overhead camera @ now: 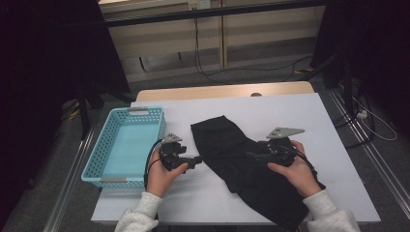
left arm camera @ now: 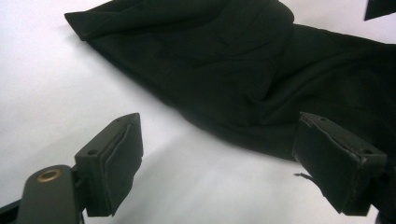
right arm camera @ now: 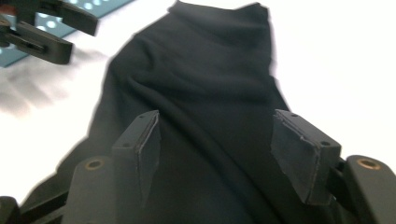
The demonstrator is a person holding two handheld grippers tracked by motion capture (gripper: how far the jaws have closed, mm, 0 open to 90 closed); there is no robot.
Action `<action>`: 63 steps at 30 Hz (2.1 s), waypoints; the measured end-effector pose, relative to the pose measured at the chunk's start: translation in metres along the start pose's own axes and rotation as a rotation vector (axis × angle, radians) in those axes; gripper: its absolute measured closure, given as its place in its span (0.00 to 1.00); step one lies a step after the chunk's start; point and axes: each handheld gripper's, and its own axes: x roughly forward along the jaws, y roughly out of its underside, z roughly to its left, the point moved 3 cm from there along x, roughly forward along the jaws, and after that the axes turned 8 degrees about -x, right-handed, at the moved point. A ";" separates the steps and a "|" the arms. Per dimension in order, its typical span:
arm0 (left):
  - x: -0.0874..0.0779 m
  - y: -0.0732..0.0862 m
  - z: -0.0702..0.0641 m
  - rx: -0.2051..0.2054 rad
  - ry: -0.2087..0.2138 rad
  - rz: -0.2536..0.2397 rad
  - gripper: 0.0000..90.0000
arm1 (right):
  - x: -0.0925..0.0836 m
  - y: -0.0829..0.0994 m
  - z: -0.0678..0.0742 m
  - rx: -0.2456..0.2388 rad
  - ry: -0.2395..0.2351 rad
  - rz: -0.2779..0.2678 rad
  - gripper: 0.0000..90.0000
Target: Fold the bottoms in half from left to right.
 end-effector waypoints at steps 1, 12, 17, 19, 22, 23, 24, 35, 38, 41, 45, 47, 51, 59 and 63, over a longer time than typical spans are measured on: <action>0.000 -0.001 0.000 -0.002 -0.001 -0.003 0.18 | -0.004 0.004 -0.003 0.009 0.011 -0.001 0.37; 0.013 -0.004 -0.005 0.016 0.009 0.016 0.18 | -0.043 0.037 -0.031 0.059 0.140 0.014 0.37; 0.016 -0.006 -0.007 0.025 0.015 0.020 0.18 | -0.057 0.050 -0.045 0.124 0.221 0.015 0.36; 0.017 -0.006 -0.007 0.024 0.016 0.022 0.18 | -0.060 0.057 -0.048 0.155 0.215 0.015 0.37; 0.016 -0.007 -0.005 0.024 0.011 0.018 0.18 | -0.061 0.066 -0.048 0.181 0.206 0.036 0.40; 0.016 -0.007 -0.005 0.023 0.013 0.017 0.18 | -0.062 0.068 -0.048 0.182 0.207 0.039 0.41; 0.016 -0.008 -0.005 0.024 0.010 0.016 0.18 | -0.063 0.069 -0.048 0.181 0.207 0.039 0.42; 0.016 -0.007 -0.005 0.029 0.002 0.021 0.18 | -0.060 0.082 -0.038 0.170 0.173 0.103 0.50; 0.015 -0.007 -0.005 0.024 0.000 0.012 0.18 | -0.058 0.081 -0.036 0.138 0.176 0.107 0.56; 0.014 -0.007 -0.004 0.020 0.000 0.008 0.18 | -0.056 0.081 -0.033 0.119 0.172 0.107 0.60; 0.012 -0.007 -0.003 0.019 -0.006 0.004 0.18 | -0.054 0.080 -0.028 0.092 0.176 0.121 0.64; 0.012 -0.008 -0.001 0.016 -0.012 0.004 0.18 | -0.053 0.079 -0.027 0.082 0.178 0.127 0.66; 0.015 -0.008 -0.002 0.014 -0.012 0.003 0.18 | -0.053 0.079 -0.025 0.083 0.168 0.126 0.74; 0.020 -0.009 0.001 0.001 -0.022 0.005 0.18 | -0.054 0.080 -0.022 0.099 0.098 0.119 0.95; 0.022 -0.011 0.004 0.002 -0.045 0.000 0.19 | -0.056 0.080 -0.023 0.093 0.086 0.119 0.96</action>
